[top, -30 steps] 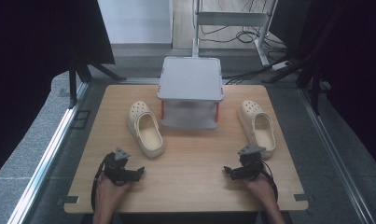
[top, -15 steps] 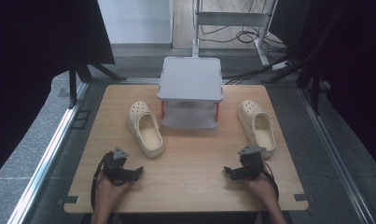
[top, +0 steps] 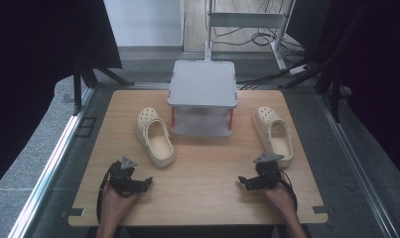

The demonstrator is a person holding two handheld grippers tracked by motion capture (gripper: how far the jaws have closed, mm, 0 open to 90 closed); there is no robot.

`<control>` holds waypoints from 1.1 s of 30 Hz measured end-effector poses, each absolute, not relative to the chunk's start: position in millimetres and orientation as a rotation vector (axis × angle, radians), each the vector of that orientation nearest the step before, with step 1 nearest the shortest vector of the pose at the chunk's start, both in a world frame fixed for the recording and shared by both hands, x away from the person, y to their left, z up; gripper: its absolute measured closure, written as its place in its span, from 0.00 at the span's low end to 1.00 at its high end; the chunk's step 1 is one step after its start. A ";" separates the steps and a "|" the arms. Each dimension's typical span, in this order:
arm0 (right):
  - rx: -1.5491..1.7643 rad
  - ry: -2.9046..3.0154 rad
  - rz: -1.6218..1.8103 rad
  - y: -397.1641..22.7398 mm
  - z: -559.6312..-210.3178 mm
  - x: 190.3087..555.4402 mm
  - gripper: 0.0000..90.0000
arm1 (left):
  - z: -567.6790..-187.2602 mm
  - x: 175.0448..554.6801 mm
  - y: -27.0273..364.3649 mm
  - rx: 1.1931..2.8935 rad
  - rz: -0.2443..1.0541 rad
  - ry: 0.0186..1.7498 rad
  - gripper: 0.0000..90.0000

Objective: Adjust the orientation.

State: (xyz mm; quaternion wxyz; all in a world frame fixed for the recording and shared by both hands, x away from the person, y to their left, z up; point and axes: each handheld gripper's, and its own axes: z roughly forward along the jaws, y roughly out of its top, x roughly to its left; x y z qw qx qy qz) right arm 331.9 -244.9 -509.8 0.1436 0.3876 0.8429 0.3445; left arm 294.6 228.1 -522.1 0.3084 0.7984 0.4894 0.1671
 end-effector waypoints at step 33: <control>0.803 2.616 1.053 -140.5 -439.8 388.8 0.00 | -522.1 294.5 227.9 2.109 0.443 1.296 0.00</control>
